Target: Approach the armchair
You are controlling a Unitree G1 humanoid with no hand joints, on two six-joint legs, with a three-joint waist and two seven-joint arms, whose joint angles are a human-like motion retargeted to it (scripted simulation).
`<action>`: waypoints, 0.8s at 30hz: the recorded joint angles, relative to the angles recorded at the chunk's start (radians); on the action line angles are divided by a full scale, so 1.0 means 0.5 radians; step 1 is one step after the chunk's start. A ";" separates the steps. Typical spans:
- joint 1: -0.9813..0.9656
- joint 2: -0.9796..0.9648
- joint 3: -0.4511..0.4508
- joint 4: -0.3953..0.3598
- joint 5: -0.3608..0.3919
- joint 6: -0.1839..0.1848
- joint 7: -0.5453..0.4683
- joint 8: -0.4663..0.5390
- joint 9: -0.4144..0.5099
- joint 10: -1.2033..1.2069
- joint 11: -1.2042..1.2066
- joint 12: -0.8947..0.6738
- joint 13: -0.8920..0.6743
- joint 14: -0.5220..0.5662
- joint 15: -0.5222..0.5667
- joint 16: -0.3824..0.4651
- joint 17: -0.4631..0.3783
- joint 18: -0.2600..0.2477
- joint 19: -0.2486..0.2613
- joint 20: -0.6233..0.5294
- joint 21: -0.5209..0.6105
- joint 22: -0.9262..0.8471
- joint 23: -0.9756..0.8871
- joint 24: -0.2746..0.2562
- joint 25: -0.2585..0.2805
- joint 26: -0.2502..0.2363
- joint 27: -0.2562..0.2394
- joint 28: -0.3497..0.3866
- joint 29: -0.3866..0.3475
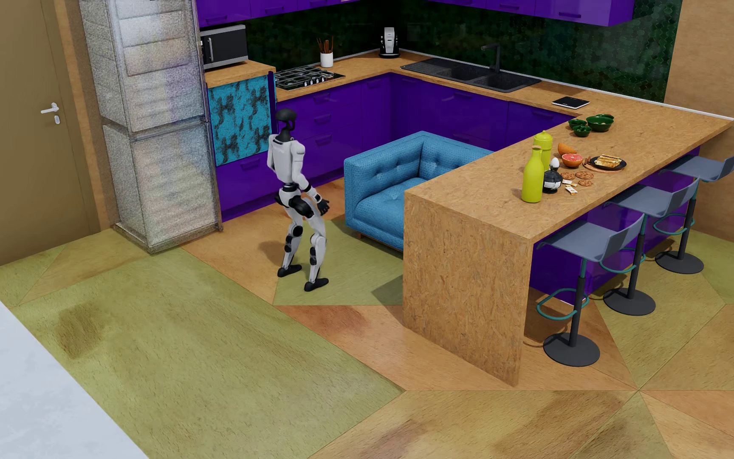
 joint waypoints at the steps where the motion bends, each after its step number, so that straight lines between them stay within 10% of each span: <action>1: 0.016 0.014 0.016 -0.006 -0.005 0.004 -0.002 -0.001 0.033 -0.009 -0.003 -0.019 -0.038 0.011 0.006 -0.029 -0.018 0.001 0.001 -0.005 0.003 -0.003 0.040 -0.028 0.005 0.032 0.010 0.010 -0.011; 24: 0.008 0.000 0.064 -0.015 -0.019 0.043 -0.024 -0.028 0.037 -0.020 0.024 -0.021 -0.033 0.023 -0.010 -0.030 -0.002 -0.016 -0.014 0.020 -0.031 0.009 -0.014 -0.030 -0.015 0.052 -0.115 0.043 -0.104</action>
